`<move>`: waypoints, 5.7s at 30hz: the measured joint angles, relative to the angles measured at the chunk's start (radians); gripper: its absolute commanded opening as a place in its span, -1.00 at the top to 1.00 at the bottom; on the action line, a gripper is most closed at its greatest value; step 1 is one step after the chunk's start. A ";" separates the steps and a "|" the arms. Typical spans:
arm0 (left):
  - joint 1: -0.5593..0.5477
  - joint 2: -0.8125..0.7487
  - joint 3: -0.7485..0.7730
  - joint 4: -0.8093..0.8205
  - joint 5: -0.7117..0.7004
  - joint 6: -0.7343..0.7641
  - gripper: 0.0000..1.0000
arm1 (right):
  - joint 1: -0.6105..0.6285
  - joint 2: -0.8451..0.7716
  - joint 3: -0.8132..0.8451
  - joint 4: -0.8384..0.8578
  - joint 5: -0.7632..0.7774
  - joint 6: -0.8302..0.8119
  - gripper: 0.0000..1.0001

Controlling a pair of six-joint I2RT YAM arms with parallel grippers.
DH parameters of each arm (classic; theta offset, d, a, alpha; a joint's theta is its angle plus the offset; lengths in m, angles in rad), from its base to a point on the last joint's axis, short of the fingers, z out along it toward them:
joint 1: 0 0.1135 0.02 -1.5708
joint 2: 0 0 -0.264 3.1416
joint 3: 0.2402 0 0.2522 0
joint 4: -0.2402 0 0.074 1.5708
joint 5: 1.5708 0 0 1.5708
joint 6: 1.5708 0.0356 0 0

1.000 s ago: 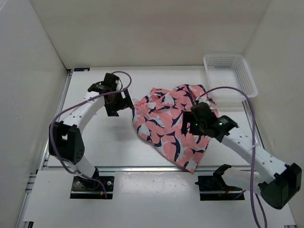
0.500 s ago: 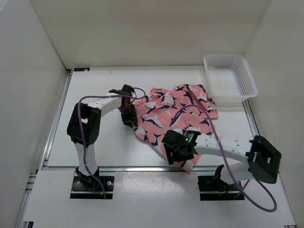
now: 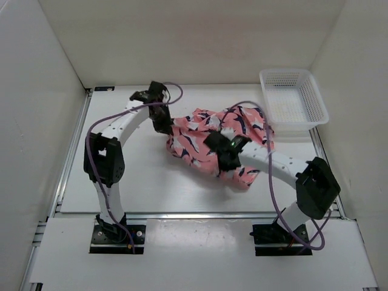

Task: Fold and stack the shorts
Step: Flatten the shorts out, then fold the shorts

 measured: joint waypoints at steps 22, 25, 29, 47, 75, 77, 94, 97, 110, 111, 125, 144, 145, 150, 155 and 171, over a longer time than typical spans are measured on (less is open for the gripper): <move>0.098 -0.357 -0.272 -0.114 -0.106 0.031 -0.71 | -0.082 -0.267 -0.097 -0.056 0.249 -0.092 -0.63; 0.115 -0.369 -0.295 -0.101 -0.141 0.012 -0.50 | -0.129 -0.306 -0.079 -0.078 0.204 -0.039 -0.37; 0.153 -0.485 -0.425 -0.077 -0.179 -0.038 -0.47 | -0.235 -0.423 -0.105 -0.068 0.061 0.032 -0.31; 0.204 -0.467 -0.821 0.190 -0.051 -0.193 -0.72 | -0.591 -0.717 -0.663 0.348 -0.608 0.408 -0.36; 0.211 -0.353 -0.661 0.207 0.009 -0.154 0.79 | -0.581 -0.364 -0.606 0.607 -0.451 0.468 1.00; 0.210 -0.383 -0.581 0.146 0.008 -0.136 0.79 | -0.581 -0.369 -0.499 0.573 -0.407 0.431 1.00; 0.091 -0.641 0.443 -0.270 -0.011 0.072 0.79 | -0.562 -0.585 0.483 0.321 -0.285 0.111 1.00; 0.057 -0.730 0.487 -0.259 0.048 0.089 0.79 | -0.561 -0.603 0.622 0.285 -0.290 0.062 1.00; 0.045 -0.877 0.673 -0.129 0.285 0.062 0.79 | -0.549 -0.616 0.995 0.236 -0.402 0.013 1.00; 0.045 -0.882 0.649 -0.120 0.288 0.057 0.79 | -0.549 -0.604 1.006 0.235 -0.397 0.012 1.00; 0.068 -0.851 -0.072 0.036 0.103 -0.024 0.79 | -0.614 -0.161 0.909 0.259 -0.315 -0.097 1.00; 0.269 -0.013 0.084 0.148 0.003 -0.129 0.79 | -0.669 0.882 1.286 0.223 -0.565 -0.148 1.00; 0.278 0.006 0.118 0.152 0.011 -0.130 0.79 | -0.672 0.882 1.297 0.222 -0.577 -0.145 1.00; 0.317 0.055 0.187 0.175 0.053 -0.131 0.79 | -0.675 0.711 1.118 0.251 -0.600 -0.148 1.00; 0.340 0.050 0.172 0.179 0.074 -0.107 0.79 | -0.618 0.324 0.674 0.275 -0.553 -0.188 1.00; 0.495 -0.225 -0.151 0.163 0.179 0.014 0.79 | 0.242 -0.272 -0.023 0.189 -0.211 -0.109 1.00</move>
